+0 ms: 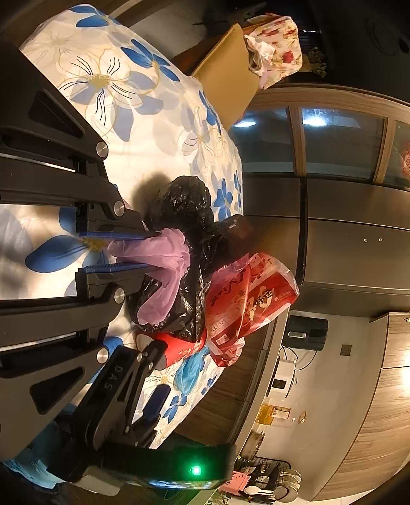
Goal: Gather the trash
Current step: 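Grasp the second purple glove with the left tool while the right tool grasps the red paper cup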
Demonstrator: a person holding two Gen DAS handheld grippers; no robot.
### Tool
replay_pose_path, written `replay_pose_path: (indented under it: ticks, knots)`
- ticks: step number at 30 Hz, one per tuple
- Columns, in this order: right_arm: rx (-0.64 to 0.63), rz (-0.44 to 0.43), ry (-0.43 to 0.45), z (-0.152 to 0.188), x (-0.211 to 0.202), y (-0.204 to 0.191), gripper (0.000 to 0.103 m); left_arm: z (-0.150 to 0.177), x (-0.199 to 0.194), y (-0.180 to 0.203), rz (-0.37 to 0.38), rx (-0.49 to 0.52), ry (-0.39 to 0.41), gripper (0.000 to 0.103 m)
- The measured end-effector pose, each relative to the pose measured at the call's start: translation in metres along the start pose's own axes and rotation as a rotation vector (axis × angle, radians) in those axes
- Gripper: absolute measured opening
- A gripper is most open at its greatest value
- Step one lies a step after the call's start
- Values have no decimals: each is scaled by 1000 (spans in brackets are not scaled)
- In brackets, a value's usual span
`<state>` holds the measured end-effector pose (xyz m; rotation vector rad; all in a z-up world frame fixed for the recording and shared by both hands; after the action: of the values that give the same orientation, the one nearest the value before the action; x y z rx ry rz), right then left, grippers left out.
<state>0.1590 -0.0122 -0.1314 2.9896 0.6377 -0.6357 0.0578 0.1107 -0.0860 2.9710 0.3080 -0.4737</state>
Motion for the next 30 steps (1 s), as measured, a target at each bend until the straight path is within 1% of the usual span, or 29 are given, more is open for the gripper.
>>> replay_pose_path:
  ticks: [4, 7, 9, 14, 21, 30]
  knots:
    - [-5, -9, -25, 3, 8, -3, 69, 2, 2, -1, 3, -5, -7, 13]
    - [16, -18, -46, 4, 16, 0, 66, 3, 4, 0, 7, -5, -14, 13]
    - [18, -25, -55, 3, 20, -1, 56, 4, 6, 0, 8, -4, -20, 13]
    - [28, -41, -62, 4, 24, 1, 55, 4, 6, 1, 9, -5, -21, 13]
    - [10, -25, -10, -3, 9, 8, 54, 1, 3, 5, 15, 2, -16, 12]
    - [43, 13, 30, -3, -26, 36, 54, -4, -5, 20, 43, 18, 2, 12]
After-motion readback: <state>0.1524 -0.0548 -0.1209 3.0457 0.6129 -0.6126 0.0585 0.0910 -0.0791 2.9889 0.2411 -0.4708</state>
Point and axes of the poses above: each gripper's, at about its wrist camera, not at the fingertips, and x roughly the way its jaws point, y to its right, z to its underside, the point moved 5 cm from there along x, roughly the way its jaws point, and after that the axes turned 9 degrees about y, right-handed, at the moved point
